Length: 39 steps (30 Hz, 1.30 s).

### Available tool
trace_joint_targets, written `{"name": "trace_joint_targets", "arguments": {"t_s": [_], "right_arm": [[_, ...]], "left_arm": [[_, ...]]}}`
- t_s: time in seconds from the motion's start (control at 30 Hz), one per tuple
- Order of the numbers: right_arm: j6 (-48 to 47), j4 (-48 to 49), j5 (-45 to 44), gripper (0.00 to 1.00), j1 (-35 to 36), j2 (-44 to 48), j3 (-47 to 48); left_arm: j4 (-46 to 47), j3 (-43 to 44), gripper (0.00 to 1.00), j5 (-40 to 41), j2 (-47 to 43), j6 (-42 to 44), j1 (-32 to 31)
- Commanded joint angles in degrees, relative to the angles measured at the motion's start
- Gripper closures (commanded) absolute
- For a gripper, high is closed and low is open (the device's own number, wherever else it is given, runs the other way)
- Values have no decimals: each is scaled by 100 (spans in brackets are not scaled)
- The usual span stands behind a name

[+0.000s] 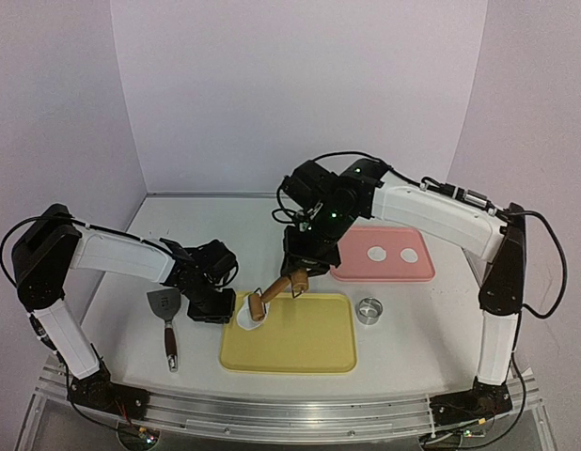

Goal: Roll out the dumpling wrappers from the dough

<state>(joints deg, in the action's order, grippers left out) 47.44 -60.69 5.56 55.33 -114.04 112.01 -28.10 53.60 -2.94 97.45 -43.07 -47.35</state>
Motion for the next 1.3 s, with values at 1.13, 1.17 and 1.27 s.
{"name": "trace_joint_targets", "arguments": {"t_s": [1.13, 1.17, 1.27], "right_arm": [[684, 865, -212, 100, -166, -594, -417], [722, 862, -240, 100, -163, -589, -523], [949, 858, -329, 100, -179, -512, -946]], "left_arm": [[103, -53, 100, -40, -242, -10, -2], [107, -52, 100, -29, -248, -14, 2], [94, -64, 100, -14, -275, -30, -3]]}}
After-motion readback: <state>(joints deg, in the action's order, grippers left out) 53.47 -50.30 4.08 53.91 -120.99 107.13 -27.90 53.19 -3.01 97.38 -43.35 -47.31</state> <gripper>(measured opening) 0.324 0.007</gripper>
